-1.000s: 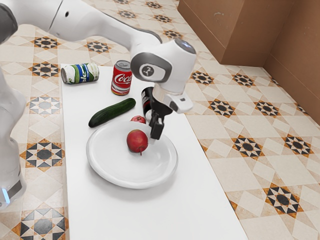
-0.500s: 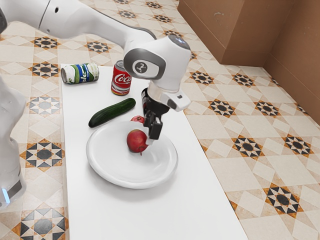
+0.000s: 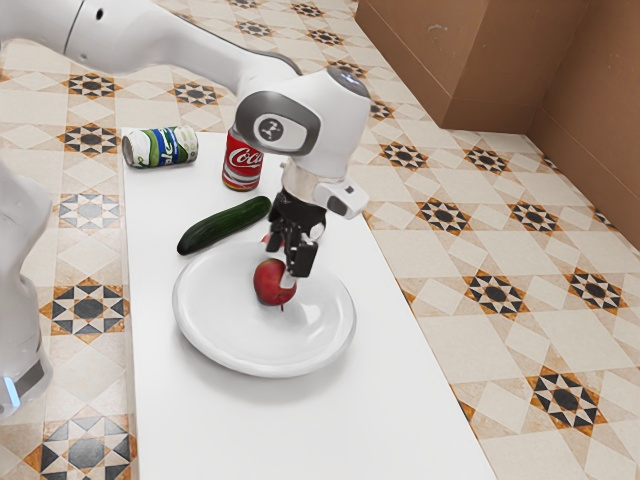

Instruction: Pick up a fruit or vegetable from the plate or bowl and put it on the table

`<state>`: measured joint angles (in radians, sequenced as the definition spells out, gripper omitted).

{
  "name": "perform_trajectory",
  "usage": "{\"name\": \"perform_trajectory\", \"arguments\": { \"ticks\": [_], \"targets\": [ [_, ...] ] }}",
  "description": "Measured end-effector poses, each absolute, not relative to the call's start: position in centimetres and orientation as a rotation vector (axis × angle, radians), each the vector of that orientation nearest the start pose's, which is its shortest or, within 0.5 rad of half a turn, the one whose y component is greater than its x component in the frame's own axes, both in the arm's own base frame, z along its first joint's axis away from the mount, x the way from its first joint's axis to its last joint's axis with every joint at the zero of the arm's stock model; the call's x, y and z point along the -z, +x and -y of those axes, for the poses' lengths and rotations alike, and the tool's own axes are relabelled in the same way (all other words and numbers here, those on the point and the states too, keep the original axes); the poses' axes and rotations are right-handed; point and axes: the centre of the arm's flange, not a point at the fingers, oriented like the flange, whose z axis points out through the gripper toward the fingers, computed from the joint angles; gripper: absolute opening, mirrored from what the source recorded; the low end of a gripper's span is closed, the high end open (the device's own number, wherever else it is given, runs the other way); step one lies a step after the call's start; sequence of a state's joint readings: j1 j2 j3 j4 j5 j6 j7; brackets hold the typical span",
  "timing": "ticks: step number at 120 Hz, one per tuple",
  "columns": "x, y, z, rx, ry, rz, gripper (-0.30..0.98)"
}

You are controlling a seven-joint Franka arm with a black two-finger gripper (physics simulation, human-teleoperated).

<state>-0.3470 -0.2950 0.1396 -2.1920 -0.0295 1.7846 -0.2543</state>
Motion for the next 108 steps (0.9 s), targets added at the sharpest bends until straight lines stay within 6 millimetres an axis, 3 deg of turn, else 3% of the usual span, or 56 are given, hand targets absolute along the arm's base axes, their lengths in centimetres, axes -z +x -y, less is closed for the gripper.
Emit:
{"name": "perform_trajectory", "arguments": {
  "ticks": [14, 45, 70, 91, 108],
  "targets": [
    [-49.6, 44.3, 9.3, -0.214, -3.180, 0.126, 0.69],
    [-46.8, 44.2, 9.3, -0.274, -3.164, 0.211, 0.69],
    [-46.1, 44.3, 9.4, -0.271, -3.161, 0.255, 0.68],
    [-45.8, 44.3, 9.2, -0.271, -3.155, 0.288, 0.47],
    [-45.9, 44.3, 9.1, -0.267, -3.145, 0.304, 0.44]
  ]
}}
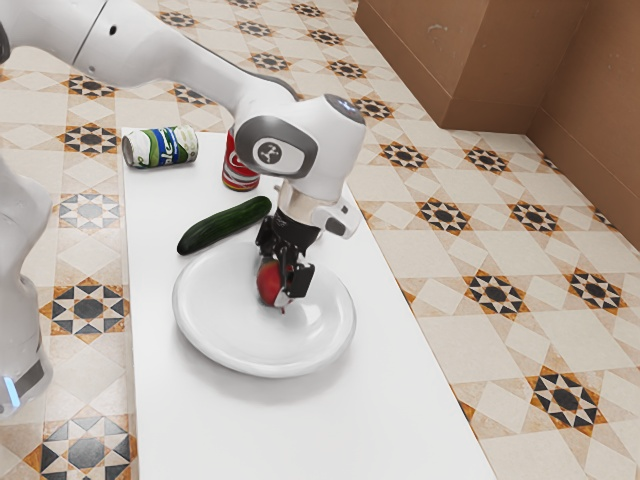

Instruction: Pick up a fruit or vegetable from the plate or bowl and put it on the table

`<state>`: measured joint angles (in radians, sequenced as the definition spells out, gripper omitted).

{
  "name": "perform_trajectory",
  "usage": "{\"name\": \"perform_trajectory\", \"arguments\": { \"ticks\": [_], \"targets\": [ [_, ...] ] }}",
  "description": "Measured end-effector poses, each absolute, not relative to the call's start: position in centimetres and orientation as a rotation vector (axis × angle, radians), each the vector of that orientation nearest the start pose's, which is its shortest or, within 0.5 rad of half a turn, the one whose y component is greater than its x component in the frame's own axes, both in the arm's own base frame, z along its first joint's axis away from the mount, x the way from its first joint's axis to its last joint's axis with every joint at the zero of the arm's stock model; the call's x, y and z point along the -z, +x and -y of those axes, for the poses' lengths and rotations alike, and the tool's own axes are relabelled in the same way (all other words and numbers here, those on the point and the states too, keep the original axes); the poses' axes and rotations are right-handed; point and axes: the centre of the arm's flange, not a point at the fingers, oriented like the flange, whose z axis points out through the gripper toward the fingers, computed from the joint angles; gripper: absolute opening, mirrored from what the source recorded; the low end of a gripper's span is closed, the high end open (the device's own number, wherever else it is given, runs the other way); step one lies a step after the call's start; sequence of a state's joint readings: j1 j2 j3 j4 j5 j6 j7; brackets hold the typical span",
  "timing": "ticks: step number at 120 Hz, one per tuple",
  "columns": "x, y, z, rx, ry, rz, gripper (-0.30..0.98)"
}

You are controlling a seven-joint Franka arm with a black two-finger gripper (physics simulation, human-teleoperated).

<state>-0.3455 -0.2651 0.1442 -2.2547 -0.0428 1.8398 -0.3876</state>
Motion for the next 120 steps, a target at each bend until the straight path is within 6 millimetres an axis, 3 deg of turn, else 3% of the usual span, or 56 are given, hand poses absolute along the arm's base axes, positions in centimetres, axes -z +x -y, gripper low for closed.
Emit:
{"name": "perform_trajectory", "arguments": {
  "ticks": [9, 22, 29, 36, 42, 62, 71, 81, 92, 101, 120],
  "targets": [
    [-46.6, 44.6, 9.3, -0.248, -3.145, 0.309, 0.45],
    [-49.5, 45.3, 10.0, -0.172, -3.146, 0.290, 0.43],
    [-51.9, 45.6, 11.2, -0.112, -3.142, 0.255, 0.40],
    [-52.9, 45.4, 12.8, -0.091, -3.132, 0.205, 0.39],
    [-53.6, 44.6, 15.5, -0.078, -3.130, 0.132, 0.38],
    [-55.3, 41.5, 27.7, -0.018, -3.152, -0.189, 0.41],
    [-55.4, 42.1, 32.6, -0.025, -3.171, -0.304, 0.43],
    [-52.8, 43.6, 35.8, -0.097, -3.180, -0.369, 0.42],
    [-50.8, 44.2, 37.2, -0.137, -3.180, -0.396, 0.38],
    [-50.4, 45.0, 36.7, -0.139, -3.189, -0.377, 0.54],
    [-50.3, 46.3, 35.4, -0.130, -3.204, -0.337, 0.64]
  ]
}}
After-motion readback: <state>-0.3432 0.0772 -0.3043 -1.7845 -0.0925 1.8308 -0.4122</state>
